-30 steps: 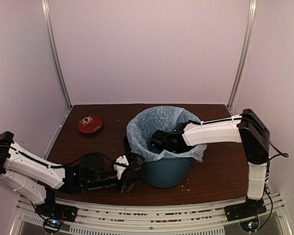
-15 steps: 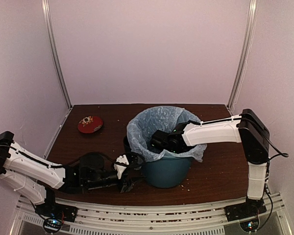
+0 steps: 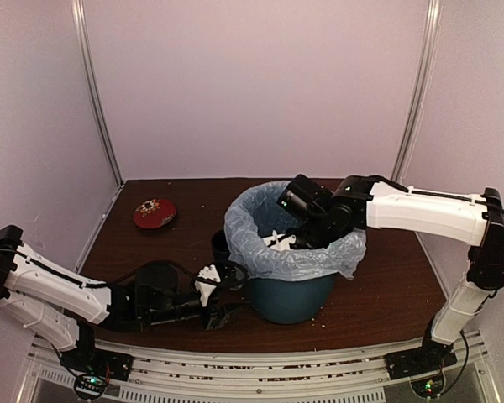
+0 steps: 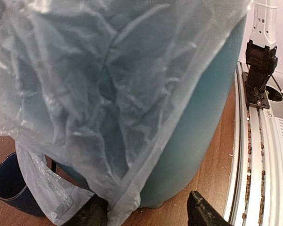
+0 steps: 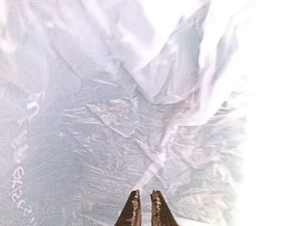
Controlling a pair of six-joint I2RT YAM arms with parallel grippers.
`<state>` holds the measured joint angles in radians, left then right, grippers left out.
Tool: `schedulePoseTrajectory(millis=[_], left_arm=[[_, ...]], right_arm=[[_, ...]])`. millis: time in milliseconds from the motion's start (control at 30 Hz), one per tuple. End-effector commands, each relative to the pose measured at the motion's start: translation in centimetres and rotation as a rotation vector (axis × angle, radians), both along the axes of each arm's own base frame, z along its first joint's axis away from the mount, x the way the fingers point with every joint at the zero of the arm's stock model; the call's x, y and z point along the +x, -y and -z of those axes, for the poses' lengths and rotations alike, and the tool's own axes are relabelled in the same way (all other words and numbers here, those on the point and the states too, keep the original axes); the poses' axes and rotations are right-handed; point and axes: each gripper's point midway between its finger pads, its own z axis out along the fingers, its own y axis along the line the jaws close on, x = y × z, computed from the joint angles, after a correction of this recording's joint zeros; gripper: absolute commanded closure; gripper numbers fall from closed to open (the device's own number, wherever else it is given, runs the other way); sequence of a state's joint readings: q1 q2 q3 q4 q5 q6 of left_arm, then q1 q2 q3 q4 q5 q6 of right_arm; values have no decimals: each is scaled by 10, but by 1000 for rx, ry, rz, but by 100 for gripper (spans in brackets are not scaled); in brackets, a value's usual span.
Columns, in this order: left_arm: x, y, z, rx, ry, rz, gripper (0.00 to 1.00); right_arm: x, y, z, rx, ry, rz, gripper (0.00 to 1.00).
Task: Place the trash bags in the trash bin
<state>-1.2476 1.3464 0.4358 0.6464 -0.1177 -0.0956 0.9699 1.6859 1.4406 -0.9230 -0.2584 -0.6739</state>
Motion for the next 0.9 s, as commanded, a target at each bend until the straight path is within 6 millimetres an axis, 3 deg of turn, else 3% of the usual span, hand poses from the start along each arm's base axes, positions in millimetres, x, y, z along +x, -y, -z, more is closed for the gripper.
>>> schedulePoseTrajectory(millis=[0, 233, 400, 500, 600, 700, 867], left_arm=[[3, 1, -35, -79, 44, -18, 41], [4, -6, -37, -89, 45, -36, 40], [4, -2, -38, -90, 45, -30, 40], [4, -1, -37, -88, 44, -28, 40], [3, -2, -33, -76, 34, -22, 40], [1, -10, -30, -64, 14, -28, 38], [-10, -41, -32, -59, -42, -69, 29]], right_arm=[[-3, 3, -8, -7, -13, -9, 87], [7, 4, -9, 6, 34, 36, 82], [4, 5, 31, -69, -33, 54, 84], [4, 4, 54, -109, -71, 71, 90], [6, 4, 67, -130, -79, 76, 94], [6, 2, 69, -130, -81, 76, 94], [8, 2, 64, -108, -63, 84, 92]])
